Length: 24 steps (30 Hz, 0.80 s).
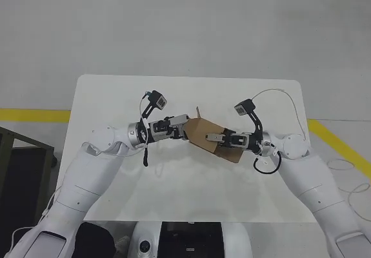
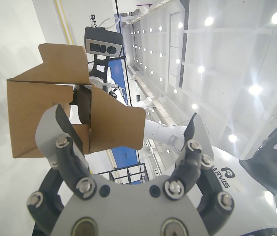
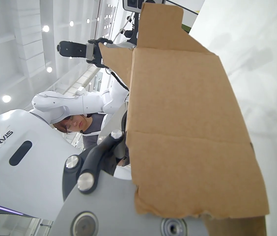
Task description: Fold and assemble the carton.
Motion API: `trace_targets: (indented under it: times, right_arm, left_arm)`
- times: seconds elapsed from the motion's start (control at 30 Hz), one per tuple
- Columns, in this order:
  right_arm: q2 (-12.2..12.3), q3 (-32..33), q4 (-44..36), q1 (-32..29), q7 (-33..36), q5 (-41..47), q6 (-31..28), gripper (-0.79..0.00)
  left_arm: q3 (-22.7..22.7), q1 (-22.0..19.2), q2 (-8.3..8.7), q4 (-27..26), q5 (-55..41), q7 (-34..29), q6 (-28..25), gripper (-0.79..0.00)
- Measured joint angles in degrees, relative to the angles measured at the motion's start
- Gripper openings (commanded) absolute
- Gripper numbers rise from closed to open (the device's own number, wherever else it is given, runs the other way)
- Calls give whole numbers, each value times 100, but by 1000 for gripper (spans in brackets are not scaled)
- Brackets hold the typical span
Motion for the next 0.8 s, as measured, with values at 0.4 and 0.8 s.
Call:
trace_targets:
  times: [0.4, 0.8]
  right_arm:
    - [-29, 30, 30, -14, 64, 89, -13, -785]
    - [-57, 60, 82, -3, 110, 133, -11, -785]
  left_arm:
    - [-36, 20, 7, 9, 28, -2, 14, 0]
    - [-92, 65, 19, -42, 92, 57, 19, 0]
